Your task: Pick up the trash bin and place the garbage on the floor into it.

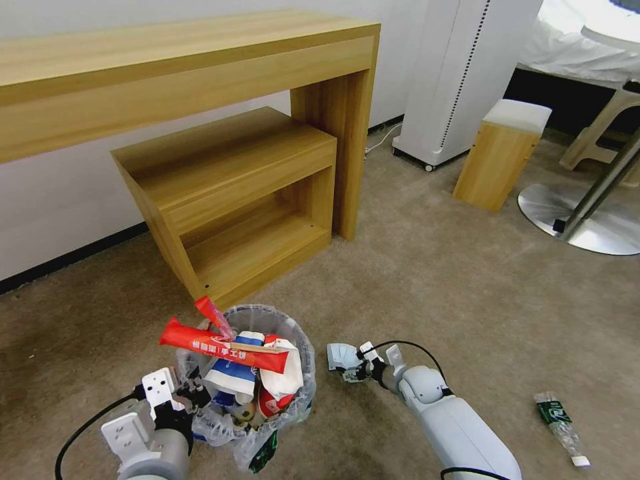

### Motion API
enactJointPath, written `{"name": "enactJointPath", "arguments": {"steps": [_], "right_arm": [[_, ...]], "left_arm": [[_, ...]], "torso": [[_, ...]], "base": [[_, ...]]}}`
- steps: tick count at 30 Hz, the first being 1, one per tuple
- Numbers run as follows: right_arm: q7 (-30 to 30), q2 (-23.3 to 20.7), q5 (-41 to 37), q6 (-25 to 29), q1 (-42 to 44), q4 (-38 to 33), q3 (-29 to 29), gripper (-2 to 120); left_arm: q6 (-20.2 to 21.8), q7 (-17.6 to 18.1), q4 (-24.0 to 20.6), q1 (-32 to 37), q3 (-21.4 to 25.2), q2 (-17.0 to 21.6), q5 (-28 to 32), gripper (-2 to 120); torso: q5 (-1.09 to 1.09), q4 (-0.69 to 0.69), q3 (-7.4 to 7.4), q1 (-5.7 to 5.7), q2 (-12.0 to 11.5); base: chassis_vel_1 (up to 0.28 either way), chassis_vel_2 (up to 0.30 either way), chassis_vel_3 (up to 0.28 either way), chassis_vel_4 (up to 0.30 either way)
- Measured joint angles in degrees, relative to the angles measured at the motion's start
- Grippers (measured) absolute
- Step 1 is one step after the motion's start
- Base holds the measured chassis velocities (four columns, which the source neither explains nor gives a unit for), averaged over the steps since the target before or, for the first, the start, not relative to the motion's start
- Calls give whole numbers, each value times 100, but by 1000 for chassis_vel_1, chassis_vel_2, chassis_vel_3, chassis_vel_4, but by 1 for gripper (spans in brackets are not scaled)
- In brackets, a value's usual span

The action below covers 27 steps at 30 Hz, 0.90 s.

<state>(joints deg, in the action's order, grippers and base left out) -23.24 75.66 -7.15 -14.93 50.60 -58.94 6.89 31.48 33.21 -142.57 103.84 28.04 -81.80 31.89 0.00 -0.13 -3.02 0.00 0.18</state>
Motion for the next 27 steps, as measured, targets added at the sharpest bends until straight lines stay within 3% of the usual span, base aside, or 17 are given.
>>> {"name": "enactJointPath", "arguments": {"steps": [3, 21, 27], "right_arm": [[38, 38, 78, 96, -32, 76, 1, 78], [126, 195, 342, 396, -157, 349, -6, 11], [149, 143, 251, 469, -113, 279, -2, 9]], "left_arm": [[-4, -5, 0, 4, -5, -3, -5, 0], [-54, -40, 76, -22, -20, -24, -65, 0], [-69, -54, 118, -58, -25, -26, -73, 0]], "torso": [[0, 0, 0, 0, 0], [0, 0, 0, 0, 1], [0, 0, 0, 0, 0]], "base": [[0, 0, 0, 0], [0, 0, 0, 0], [0, 0, 0, 0]]}}
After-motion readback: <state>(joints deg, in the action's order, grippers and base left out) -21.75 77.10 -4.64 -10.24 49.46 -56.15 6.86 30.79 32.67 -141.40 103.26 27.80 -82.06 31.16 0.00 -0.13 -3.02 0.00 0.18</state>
